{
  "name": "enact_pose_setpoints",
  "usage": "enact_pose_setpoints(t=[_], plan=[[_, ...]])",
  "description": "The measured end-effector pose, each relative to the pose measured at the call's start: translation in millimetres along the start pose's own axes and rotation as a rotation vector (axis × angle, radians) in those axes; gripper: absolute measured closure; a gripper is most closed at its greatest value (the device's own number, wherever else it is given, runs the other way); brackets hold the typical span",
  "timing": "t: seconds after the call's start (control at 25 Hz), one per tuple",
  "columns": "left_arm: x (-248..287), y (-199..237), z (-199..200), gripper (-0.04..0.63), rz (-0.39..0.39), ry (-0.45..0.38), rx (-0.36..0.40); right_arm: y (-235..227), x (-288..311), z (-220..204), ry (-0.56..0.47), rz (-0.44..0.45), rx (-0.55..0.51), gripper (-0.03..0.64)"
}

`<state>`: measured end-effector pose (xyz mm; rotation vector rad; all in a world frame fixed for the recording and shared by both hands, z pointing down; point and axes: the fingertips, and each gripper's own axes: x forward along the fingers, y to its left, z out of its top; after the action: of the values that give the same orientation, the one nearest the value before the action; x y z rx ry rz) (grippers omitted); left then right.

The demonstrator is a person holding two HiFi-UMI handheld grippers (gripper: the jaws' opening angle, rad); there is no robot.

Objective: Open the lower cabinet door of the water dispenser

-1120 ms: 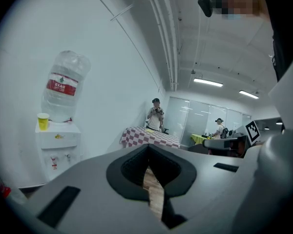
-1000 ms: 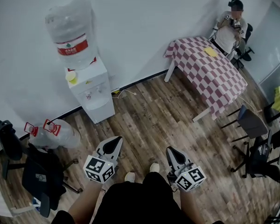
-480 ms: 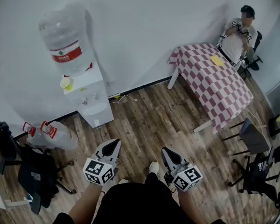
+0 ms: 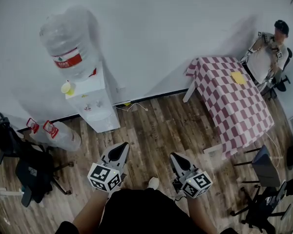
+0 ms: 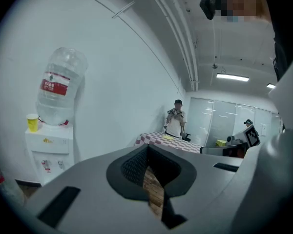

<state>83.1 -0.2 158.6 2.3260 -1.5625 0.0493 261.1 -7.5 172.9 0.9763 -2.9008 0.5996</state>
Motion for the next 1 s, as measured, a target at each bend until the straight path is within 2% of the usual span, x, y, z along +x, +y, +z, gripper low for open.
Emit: enact_pose_setpoints(t=[0.24, 0.48, 0.72, 1.0], plan=[[34.0, -19.6, -5.0, 0.581, 0.058, 0.005, -0.010, -42.4, -1.0, 9.3, 0.021, 0.069, -0.003, 0.594], [58.2, -32.0, -9.2, 0.581, 0.093, 0.018, -0.021, -77.8, -8.9, 14.1, 0.020, 0.083, 0.057, 0.594], [69.7, -27.3, -13.3, 0.581, 0.122, 0.055, -0.019, -94.4, -2.8, 16.5, 0.041, 0.102, 0.042, 0.594], [89.4, -14.1, -14.9, 0.581, 0.117, 0.074, -0.021, -103.6, 15.2, 8.3, 0.053, 0.102, 0.070, 0.594]])
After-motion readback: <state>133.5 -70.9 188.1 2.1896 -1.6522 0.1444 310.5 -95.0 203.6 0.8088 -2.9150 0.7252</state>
